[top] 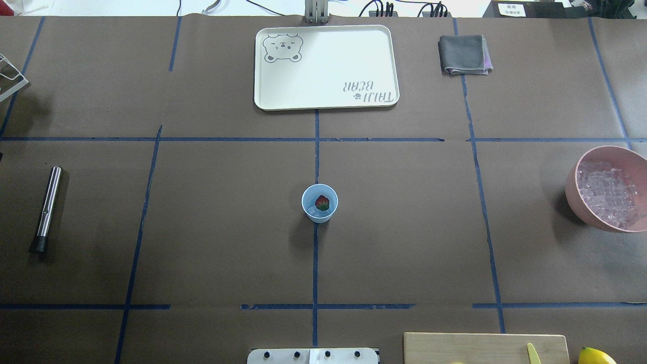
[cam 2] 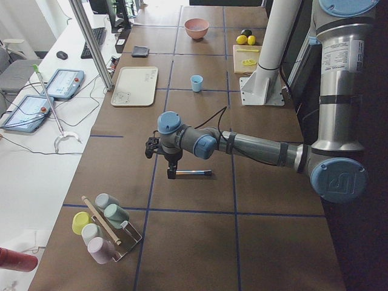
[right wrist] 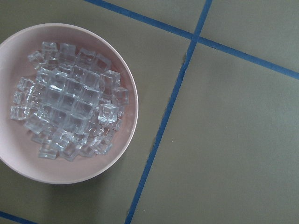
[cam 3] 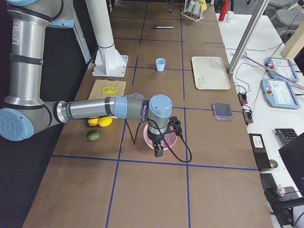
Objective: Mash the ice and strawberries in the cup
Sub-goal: 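Move the left gripper back toward the steel muddler, then grasp the steel muddler upright with the left gripper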
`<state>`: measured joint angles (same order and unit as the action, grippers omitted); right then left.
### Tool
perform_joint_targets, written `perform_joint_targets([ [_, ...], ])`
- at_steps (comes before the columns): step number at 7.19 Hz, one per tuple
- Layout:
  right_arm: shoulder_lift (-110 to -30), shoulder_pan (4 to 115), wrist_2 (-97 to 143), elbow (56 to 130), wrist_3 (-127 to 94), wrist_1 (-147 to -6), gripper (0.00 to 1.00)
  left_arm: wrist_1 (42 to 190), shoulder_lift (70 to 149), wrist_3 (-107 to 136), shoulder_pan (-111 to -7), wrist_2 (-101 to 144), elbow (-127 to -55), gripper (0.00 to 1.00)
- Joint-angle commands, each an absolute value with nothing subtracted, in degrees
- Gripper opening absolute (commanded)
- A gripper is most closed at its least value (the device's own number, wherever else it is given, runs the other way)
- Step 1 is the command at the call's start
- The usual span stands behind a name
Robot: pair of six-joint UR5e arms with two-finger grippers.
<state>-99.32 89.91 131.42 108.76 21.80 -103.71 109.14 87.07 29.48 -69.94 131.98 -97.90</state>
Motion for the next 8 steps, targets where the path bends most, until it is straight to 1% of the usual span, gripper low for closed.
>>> perform_joint_targets([
  [1, -99.4, 89.9, 131.5, 108.8, 21.8, -103.7, 0.99, 121.9, 87.3, 42.8, -60.4, 124.6, -91.9, 1.00],
  [3, -99.4, 89.9, 131.4, 108.8, 21.8, -103.7, 0.99, 124.8, 89.5, 45.5, -56.7, 123.3, -87.7, 1.00],
  [5, -99.4, 89.9, 131.4, 108.8, 21.8, -103.7, 0.99, 124.8, 90.1, 45.4, -55.7, 123.3, -87.4, 1.00],
  [6, -99.4, 89.9, 131.4, 108.8, 21.8, -103.7, 0.99, 124.8, 90.1, 45.3, -55.7, 123.3, -87.5, 0.86],
  [7, -99.4, 89.9, 131.4, 108.8, 21.8, -103.7, 0.99, 124.6, 90.5, 45.2, -55.7, 123.6, -87.4, 0.30],
  [8, -99.4, 89.9, 131.4, 108.7, 21.8, -103.7, 0.99, 124.5, 90.6, 45.2, -55.7, 123.6, -87.5, 0.08],
])
